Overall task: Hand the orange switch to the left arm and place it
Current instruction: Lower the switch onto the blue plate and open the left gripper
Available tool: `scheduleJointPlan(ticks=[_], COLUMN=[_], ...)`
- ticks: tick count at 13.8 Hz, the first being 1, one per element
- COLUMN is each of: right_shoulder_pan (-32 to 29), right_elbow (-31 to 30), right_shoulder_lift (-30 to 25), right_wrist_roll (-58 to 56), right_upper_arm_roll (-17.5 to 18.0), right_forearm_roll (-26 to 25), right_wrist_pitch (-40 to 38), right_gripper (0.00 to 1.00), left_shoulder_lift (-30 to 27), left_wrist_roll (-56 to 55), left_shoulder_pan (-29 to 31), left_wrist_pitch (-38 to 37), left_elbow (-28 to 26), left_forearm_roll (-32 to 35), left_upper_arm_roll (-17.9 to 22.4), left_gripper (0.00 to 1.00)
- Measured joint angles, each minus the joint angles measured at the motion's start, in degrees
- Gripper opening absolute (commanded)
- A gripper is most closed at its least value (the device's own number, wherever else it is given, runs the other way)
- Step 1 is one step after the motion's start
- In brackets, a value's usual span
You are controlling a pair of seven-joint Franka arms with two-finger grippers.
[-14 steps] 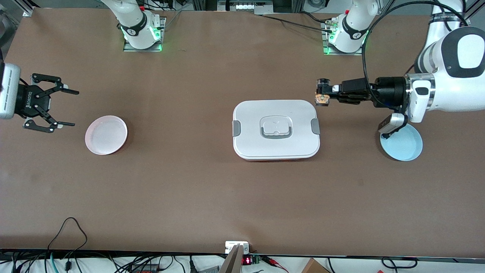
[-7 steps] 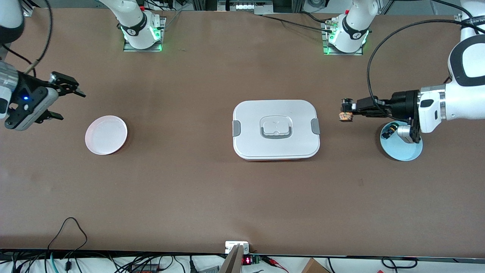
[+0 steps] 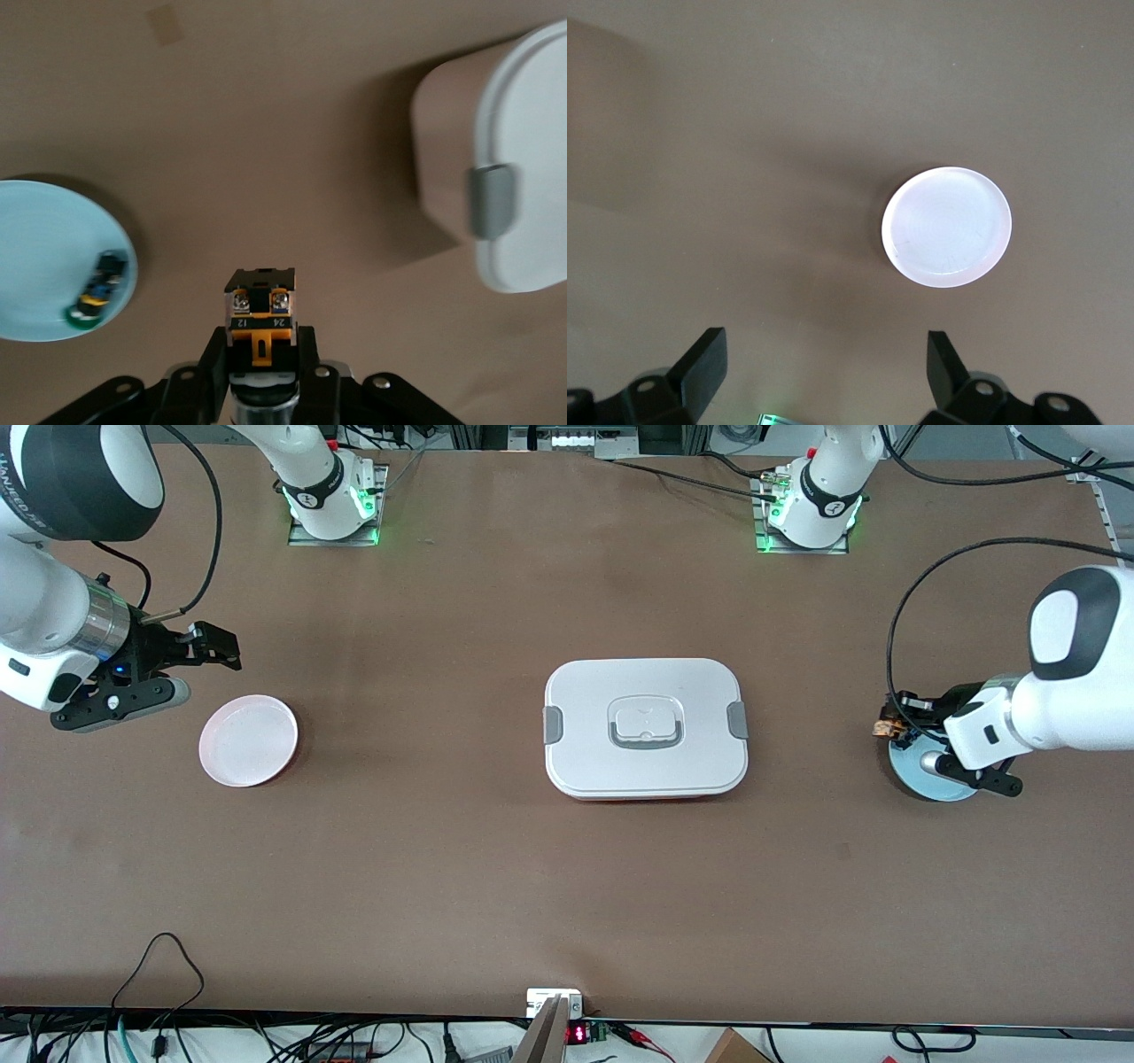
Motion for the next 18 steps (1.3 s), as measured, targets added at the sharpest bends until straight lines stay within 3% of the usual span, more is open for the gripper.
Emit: scheduleJointPlan(ticks=[8, 15, 16, 18], right_shoulder_pan=[-1.9, -3.9, -4.0, -3.9], right_elbow=[1.3, 4.1, 4.1, 4.1], right_shoulder_lift=[-0.3, -0.3, -0.3, -0.3], right_wrist_roll=[0.1, 0.2, 0.2, 0.3], right_upper_arm_roll=[-0.8, -1.4, -1.4, -1.3], right_forearm_roll=[-0.1, -0.7, -0.7, -0.7], right_wrist_pitch=[0.6, 1.2, 1.2, 1.2], right_gripper=[1.00, 1.00, 1.00, 1.00], left_shoulder_lift=[9.4, 12.6, 12.6, 12.6], left_wrist_roll=[33.5, 52.8, 54.3, 56.3], left_shoulder_pan=[3.1, 8.5, 9.4, 10.9], left_wrist_pitch=[13.2, 24.8, 26.2, 29.2], left_elbow=[0.4, -4.5, -5.9, -8.3], left_forearm_roll=[16.9, 21.9, 21.9, 22.0], left_upper_arm_roll=[0.4, 0.6, 0.6, 0.6], left_gripper=[0.24, 0.30, 0.46, 1.00])
